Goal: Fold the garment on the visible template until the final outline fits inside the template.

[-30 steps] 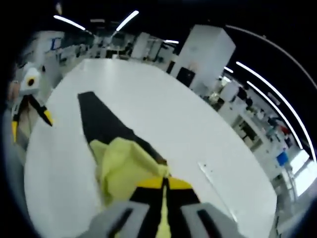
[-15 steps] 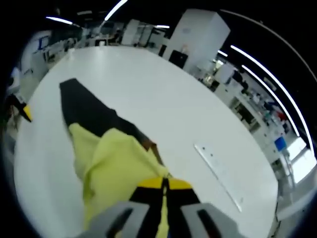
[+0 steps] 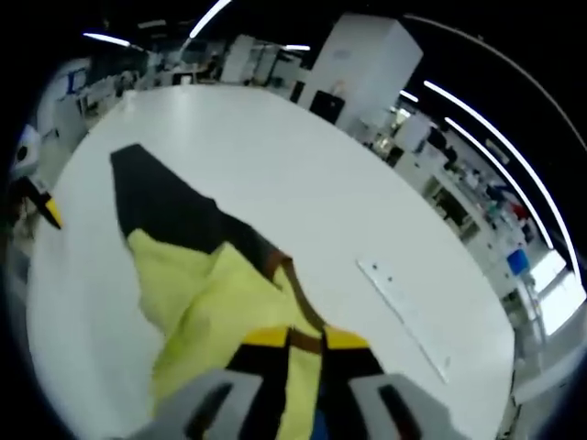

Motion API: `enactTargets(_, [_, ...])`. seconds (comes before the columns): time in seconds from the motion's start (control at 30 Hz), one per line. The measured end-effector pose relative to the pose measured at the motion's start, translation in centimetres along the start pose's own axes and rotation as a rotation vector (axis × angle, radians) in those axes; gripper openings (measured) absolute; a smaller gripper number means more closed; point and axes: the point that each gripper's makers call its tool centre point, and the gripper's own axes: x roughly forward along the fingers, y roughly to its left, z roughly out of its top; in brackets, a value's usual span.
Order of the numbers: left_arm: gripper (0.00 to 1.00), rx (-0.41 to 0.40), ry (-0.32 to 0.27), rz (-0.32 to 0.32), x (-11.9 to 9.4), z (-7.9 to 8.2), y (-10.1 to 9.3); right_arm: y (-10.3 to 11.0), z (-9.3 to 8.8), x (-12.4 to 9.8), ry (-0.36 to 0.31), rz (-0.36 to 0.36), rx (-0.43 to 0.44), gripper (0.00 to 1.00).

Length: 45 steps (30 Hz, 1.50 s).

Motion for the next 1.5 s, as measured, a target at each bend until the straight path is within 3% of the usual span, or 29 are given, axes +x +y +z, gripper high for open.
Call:
enactTargets(0.3, [0.76, 0.008, 0.004, -0.013, 0.3, 0.0, -0.5, 2.2, -1.5, -2.1, -0.013, 0.050, -0.032, 0.36])
enactTargets(0.4, [0.76, 0.009, 0.004, -0.016, 0.3, 0.0, -0.6, 3.1, -1.7, -2.6, -0.029, 0.077, -0.029, 0.60])
enactTargets(0.53, [0.76, 0.009, 0.003, -0.016, 0.3, 0.0, -0.6, 3.9, -1.6, -3.3, -0.041, 0.094, -0.050, 0.71])
enactTargets(0.63, [0.77, 0.009, 0.003, -0.016, 0.3, 0.0, -0.6, 4.1, -1.9, -3.5, -0.044, 0.089, -0.078, 0.91])
enactTargets(0.7, [0.77, 0.010, 0.001, -0.017, 0.2, 0.0, -0.7, 4.5, -1.9, -3.9, -0.048, 0.098, -0.072, 0.96])
enactTargets(0.83, [0.77, 0.009, 0.001, -0.019, 0.2, -0.1, -0.8, 5.2, -2.0, -4.7, -0.065, 0.115, -0.056, 0.99])
enactTargets(1.27, [0.77, 0.004, 0.007, -0.022, 0.1, -0.6, -0.9, 8.3, -2.5, -6.9, -0.080, 0.151, -0.061, 0.93])
enactTargets(1.5, [0.77, -0.007, 0.008, -0.024, 0.2, -0.9, -1.1, 10.9, -3.1, -7.5, -0.078, 0.204, -0.076, 0.76])
